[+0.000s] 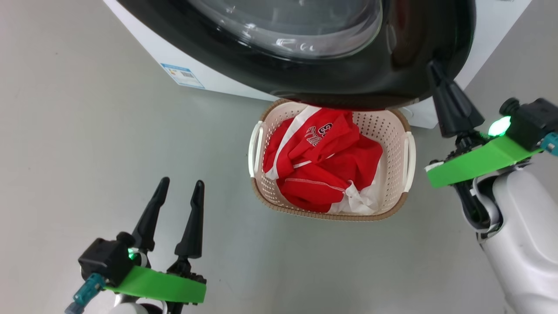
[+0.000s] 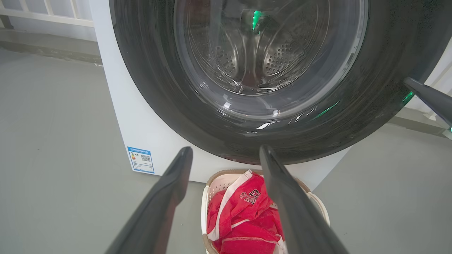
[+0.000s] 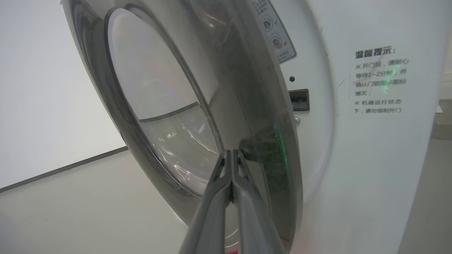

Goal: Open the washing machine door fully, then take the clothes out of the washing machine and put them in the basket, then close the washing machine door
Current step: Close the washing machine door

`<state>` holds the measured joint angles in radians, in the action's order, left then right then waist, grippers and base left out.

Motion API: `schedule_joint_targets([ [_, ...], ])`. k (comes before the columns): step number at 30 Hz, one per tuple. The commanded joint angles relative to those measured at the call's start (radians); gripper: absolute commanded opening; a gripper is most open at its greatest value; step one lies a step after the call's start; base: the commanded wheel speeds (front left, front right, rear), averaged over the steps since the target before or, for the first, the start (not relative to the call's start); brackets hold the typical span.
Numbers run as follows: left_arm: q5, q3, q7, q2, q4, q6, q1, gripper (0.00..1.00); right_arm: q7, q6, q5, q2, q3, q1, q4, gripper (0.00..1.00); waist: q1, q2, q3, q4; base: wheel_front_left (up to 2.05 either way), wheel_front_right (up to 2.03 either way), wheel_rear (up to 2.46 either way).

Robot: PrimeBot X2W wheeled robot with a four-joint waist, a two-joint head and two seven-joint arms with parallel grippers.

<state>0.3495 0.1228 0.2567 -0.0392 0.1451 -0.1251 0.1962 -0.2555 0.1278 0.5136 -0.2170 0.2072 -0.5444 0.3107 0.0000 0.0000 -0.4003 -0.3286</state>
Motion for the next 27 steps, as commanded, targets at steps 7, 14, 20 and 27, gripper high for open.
schedule_joint_targets([
  [7,0.02,-0.016,0.005,-0.011,-0.036,0.006,0.035,1.0,-0.006,0.003,0.021,-0.017,-0.023,-0.055,-0.031,0.0,0.0,0.0,-0.045,-0.013,0.0,0.0,0.0],
  [14,0.028,-0.003,0.005,-0.011,-0.045,0.012,0.047,1.0,-0.006,0.003,0.021,-0.025,-0.049,-0.084,-0.034,0.0,0.0,0.0,-0.071,-0.021,0.0,0.0,0.0],
  [20,0.034,0.005,0.005,-0.011,-0.05,0.015,0.059,1.0,-0.006,0.003,0.02,-0.025,-0.076,-0.116,-0.042,0.0,0.0,0.0,-0.092,-0.028,0.0,0.0,0.0],
  [27,0.037,0.008,0.005,-0.011,-0.056,0.018,0.066,1.0,-0.006,0.003,0.02,-0.024,-0.093,-0.144,-0.05,0.0,0.0,0.0,-0.105,-0.029,0.0,0.0,0.0],
])
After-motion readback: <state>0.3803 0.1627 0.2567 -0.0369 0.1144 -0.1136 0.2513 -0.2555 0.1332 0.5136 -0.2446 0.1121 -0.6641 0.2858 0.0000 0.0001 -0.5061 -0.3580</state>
